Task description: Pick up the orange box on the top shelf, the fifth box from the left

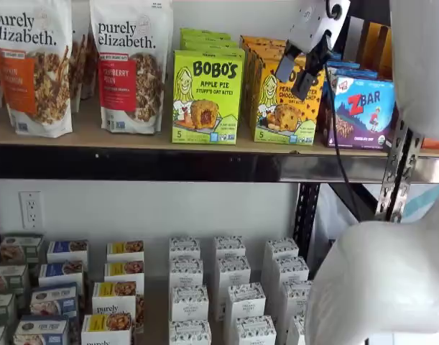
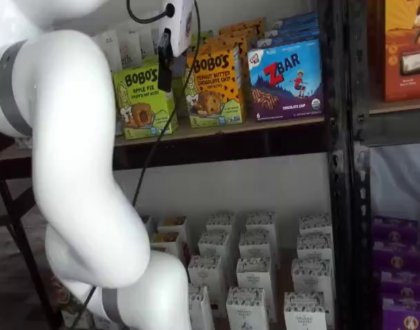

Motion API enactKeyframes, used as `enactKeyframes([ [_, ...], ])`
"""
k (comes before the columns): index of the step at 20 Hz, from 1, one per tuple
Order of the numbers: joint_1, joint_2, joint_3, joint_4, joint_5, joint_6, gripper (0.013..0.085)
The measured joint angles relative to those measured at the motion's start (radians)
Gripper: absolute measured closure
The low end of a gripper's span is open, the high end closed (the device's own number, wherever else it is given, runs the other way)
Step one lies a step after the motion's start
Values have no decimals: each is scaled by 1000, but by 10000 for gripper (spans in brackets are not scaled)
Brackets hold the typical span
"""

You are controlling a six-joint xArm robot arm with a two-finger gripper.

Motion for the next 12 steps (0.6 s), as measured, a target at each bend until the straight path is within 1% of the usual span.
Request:
enactKeyframes([
  [8,23,2,-13,29,-13,33,130],
  [12,16,-14,8,71,-76,34,130],
])
